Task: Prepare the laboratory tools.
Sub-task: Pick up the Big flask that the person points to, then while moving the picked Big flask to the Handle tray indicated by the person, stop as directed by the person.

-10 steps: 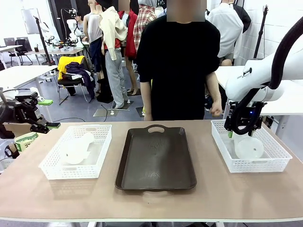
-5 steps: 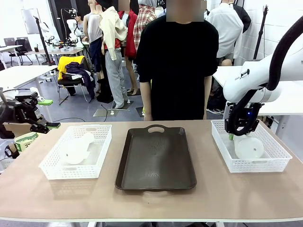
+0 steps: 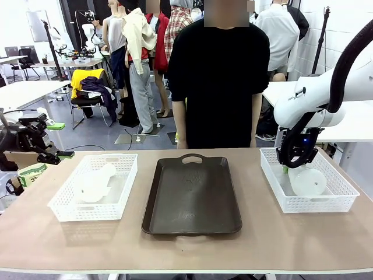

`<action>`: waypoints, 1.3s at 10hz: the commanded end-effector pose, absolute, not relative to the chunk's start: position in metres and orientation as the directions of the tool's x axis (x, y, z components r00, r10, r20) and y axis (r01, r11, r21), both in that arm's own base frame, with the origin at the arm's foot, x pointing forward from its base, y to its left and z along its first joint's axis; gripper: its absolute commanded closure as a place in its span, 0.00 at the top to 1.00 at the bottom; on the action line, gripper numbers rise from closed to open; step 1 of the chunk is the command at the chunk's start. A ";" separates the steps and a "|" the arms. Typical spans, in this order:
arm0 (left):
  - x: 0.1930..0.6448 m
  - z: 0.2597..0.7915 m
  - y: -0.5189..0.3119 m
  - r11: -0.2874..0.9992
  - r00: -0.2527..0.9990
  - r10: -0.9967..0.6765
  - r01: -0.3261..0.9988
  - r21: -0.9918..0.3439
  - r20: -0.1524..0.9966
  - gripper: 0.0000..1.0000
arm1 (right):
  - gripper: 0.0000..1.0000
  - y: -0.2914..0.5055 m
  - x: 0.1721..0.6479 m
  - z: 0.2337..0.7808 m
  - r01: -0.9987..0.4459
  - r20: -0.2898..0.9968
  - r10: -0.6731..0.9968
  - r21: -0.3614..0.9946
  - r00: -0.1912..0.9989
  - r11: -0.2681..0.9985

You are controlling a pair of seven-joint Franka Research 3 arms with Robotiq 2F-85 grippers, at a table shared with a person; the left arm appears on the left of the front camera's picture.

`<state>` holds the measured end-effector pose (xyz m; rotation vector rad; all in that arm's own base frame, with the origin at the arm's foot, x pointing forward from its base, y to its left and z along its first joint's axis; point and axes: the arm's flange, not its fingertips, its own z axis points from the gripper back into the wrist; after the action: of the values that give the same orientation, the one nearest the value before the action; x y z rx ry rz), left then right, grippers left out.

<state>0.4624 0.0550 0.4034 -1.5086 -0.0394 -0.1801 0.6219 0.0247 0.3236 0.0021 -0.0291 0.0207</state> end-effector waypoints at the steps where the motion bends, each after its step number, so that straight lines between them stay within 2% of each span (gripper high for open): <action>1: 0.463 0.405 0.055 0.059 0.986 -0.088 0.148 -0.987 0.143 1.00 | 0.00 0.021 0.623 0.324 0.025 0.047 -0.025 -0.017 0.999 1.000; 2: 0.463 0.405 0.055 0.059 0.986 -0.088 0.148 -0.987 0.143 1.00 | 0.00 0.025 0.622 0.324 -0.021 0.029 0.021 0.002 0.999 1.000; 13: 0.463 0.405 0.055 0.059 0.986 -0.088 0.148 -0.987 0.143 1.00 | 0.00 0.025 0.622 0.324 -0.021 0.029 0.021 0.002 0.999 1.000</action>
<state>0.4624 0.0550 0.4034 -1.5086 -0.0395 -0.1801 0.6220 0.0237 0.3237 0.0035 -0.0294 0.0154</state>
